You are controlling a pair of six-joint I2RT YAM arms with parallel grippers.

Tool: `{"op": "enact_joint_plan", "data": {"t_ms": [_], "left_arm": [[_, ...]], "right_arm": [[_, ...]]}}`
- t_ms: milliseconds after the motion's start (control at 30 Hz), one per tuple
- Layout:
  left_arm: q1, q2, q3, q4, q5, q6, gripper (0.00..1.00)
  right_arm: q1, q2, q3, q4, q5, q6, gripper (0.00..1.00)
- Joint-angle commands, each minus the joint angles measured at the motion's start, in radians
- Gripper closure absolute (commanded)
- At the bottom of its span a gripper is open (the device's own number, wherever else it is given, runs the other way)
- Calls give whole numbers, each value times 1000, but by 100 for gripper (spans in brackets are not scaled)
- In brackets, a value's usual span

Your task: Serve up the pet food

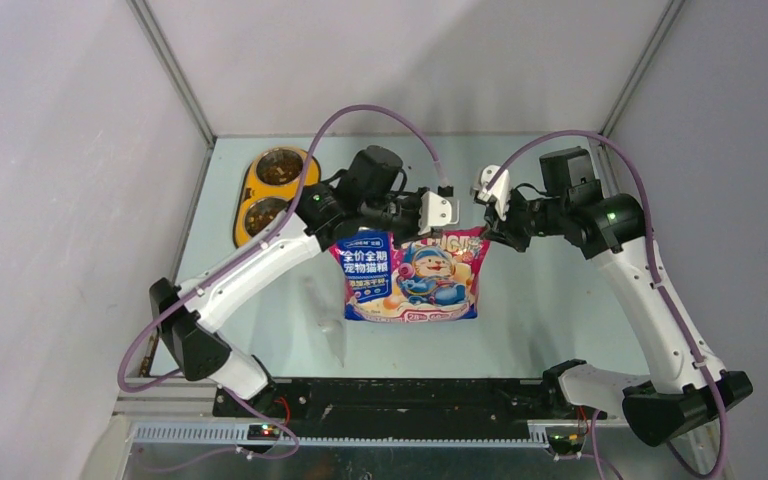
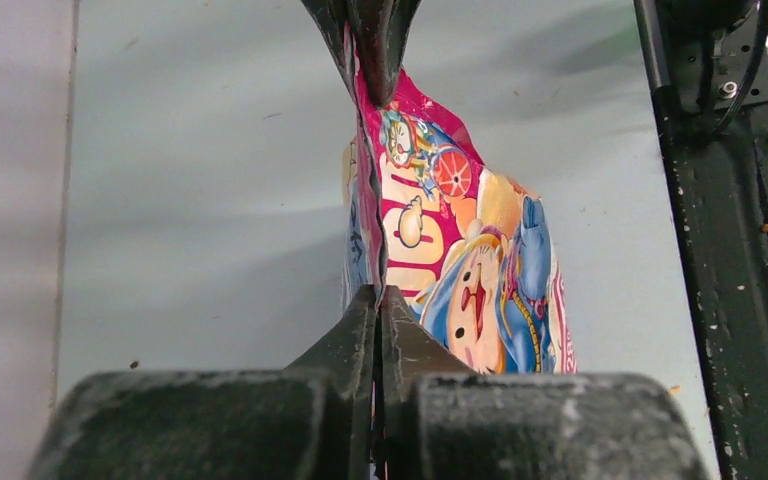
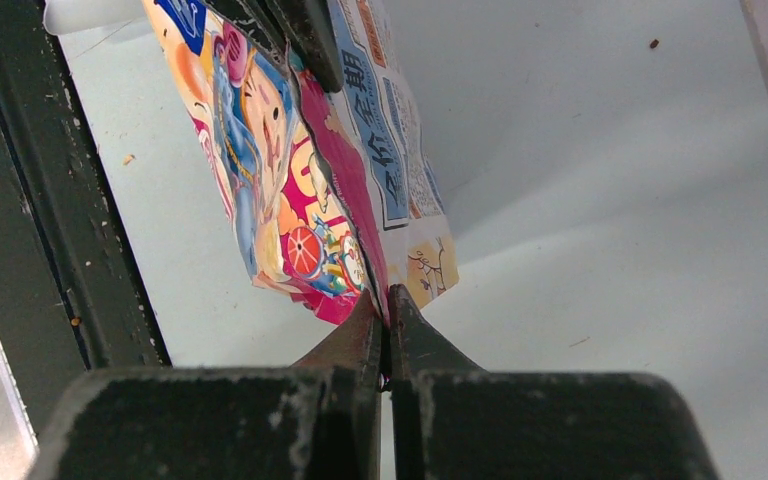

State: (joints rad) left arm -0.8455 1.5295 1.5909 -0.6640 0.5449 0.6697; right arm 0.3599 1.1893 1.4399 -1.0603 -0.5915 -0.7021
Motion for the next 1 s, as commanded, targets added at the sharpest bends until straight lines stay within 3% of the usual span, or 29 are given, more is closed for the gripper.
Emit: {"op": "enact_joint_plan", "data": {"t_ms": [0,33,67,167,200,233,300,400,633,667,700,733,800,833,967], "left_arm": [[-7,-33,3,15,-51,-8,93],[-7,-37,0,7,-68,-7,78],[-7,-51,-11,6,-78,-7,73],[3,-81,-40,-14,-112,19,97],[15,-102,-60,-15,-117,20,99],[21,-112,-70,-18,-121,18,99],[39,-140,-111,-21,-145,14,88],[94,-195,-146,-38,-131,8,99],[169,-264,-164,-175,-98,53,100],[171,-270,-168,-179,-112,50,95],[173,-289,-187,-172,-136,42,81],[176,-300,-202,-149,-145,40,77],[192,-328,-231,-144,-146,53,86],[205,-336,-239,-148,-147,55,96],[253,-364,-269,-162,-129,62,100]], "right_arm": [[-6,-13,24,46,-42,17,100],[-7,-14,21,46,-41,15,100],[-9,-14,21,45,-41,13,100],[-14,-14,20,40,-41,4,100],[-14,-14,20,39,-40,3,100],[-17,-15,20,36,-40,3,100],[-19,-16,20,35,-39,2,100],[-22,-19,21,30,-40,-8,100],[-30,-33,11,44,-66,-12,100],[-32,-31,9,37,-62,-17,100],[-32,-29,6,35,-61,-20,100],[-32,-28,1,33,-57,-26,100],[-33,-28,-7,33,-55,-29,100],[-34,-27,-8,34,-54,-29,100],[-35,-25,-10,36,-51,-30,100]]}}
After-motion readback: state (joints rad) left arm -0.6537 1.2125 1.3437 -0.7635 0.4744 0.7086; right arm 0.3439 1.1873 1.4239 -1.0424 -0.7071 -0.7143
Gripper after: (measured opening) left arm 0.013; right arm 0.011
